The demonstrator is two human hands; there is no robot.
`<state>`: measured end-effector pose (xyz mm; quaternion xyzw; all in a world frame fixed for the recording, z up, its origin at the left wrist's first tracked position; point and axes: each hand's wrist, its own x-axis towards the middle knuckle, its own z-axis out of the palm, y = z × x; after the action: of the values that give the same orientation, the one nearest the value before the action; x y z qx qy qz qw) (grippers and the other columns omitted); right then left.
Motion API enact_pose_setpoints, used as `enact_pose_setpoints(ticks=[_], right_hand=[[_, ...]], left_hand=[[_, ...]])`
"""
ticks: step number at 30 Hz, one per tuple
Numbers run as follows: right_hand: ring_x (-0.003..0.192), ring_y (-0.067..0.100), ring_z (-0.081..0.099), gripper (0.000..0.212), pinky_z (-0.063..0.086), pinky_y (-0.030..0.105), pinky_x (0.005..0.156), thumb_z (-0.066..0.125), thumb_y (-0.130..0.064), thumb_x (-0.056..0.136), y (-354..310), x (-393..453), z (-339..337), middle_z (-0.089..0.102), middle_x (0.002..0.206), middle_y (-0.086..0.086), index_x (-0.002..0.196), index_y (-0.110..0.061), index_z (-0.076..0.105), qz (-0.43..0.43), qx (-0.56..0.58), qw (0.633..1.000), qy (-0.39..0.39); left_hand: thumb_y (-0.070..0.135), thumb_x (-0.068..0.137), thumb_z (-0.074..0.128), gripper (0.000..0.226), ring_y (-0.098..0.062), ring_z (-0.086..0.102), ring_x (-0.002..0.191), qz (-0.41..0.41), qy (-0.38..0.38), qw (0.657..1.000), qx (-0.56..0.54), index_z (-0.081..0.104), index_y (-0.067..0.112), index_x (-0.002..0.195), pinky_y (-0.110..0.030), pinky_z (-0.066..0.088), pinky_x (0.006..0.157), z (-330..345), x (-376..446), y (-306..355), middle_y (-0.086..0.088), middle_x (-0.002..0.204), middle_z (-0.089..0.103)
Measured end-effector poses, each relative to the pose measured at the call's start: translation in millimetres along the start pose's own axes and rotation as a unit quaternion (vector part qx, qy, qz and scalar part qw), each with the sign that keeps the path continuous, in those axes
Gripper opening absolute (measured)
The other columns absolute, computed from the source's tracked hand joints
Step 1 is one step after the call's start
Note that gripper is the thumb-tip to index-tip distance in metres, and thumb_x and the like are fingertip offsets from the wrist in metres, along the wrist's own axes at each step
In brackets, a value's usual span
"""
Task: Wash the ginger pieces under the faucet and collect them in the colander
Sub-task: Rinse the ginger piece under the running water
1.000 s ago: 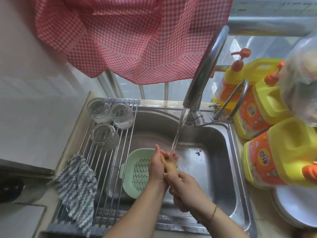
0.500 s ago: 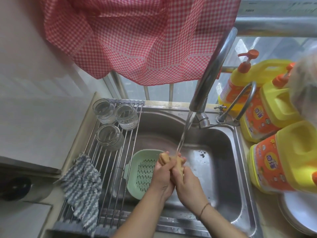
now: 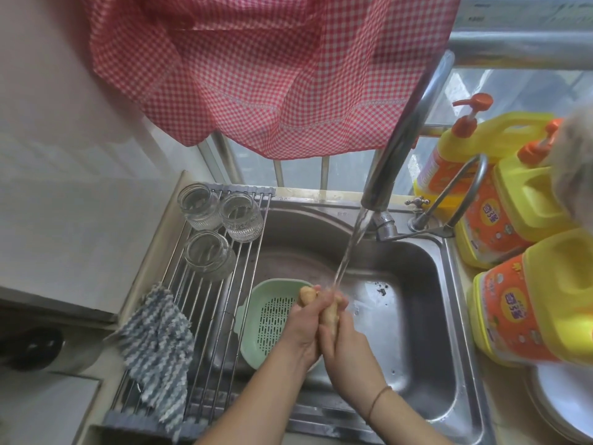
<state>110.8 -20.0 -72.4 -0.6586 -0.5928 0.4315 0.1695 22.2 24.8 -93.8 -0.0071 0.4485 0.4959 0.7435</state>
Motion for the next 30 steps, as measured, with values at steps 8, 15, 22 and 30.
enact_pose_setpoints(ticks=[8,15,22,30], right_hand=[[0.112,0.023,0.06,0.047,0.049,0.04,0.089,0.043,-0.033,0.096,1.4,-1.9,3.8,0.06,0.131,0.0,0.142,-0.023,0.036,-0.069,-0.019,0.997,-0.002],[0.063,0.033,0.051,0.048,0.04,0.04,0.053,0.04,-0.025,0.096,16.3,7.0,-4.0,0.047,0.099,0.004,0.143,-0.03,0.028,-0.087,-0.17,0.978,0.085],[0.099,0.016,0.064,0.05,0.056,0.028,0.079,0.058,-0.032,0.081,31.0,-25.2,-11.7,0.064,0.125,-0.007,0.13,-0.02,0.057,-0.238,-0.158,0.955,0.075],[0.119,0.017,0.05,0.035,0.033,0.023,0.104,0.059,-0.036,0.085,23.9,13.7,-52.4,0.057,0.127,-0.002,0.113,-0.017,0.066,-0.153,-0.035,0.966,0.206]], left_hand=[[0.064,0.083,0.059,0.053,-0.011,0.05,0.042,-0.081,0.106,0.991,-0.022,0.051,0.015,0.065,-0.023,0.045,0.051,2.8,10.9,8.8,0.0,0.052,0.052],[0.026,0.102,0.047,0.024,-0.019,0.066,0.088,-0.003,0.004,0.987,0.162,0.054,0.003,0.107,-0.029,0.058,0.08,12.4,-1.0,-12.4,-0.014,0.103,0.063],[0.046,0.1,0.045,0.035,-0.011,0.042,0.05,0.012,0.044,0.994,0.102,0.053,0.012,0.099,-0.023,0.037,0.044,7.5,0.8,-4.6,0.001,0.066,0.046],[0.048,0.095,0.053,0.035,-0.008,0.042,0.05,-0.105,-0.095,0.965,0.221,0.064,0.019,0.112,-0.013,0.029,0.033,-7.2,-17.4,6.1,-0.003,0.076,0.057]])
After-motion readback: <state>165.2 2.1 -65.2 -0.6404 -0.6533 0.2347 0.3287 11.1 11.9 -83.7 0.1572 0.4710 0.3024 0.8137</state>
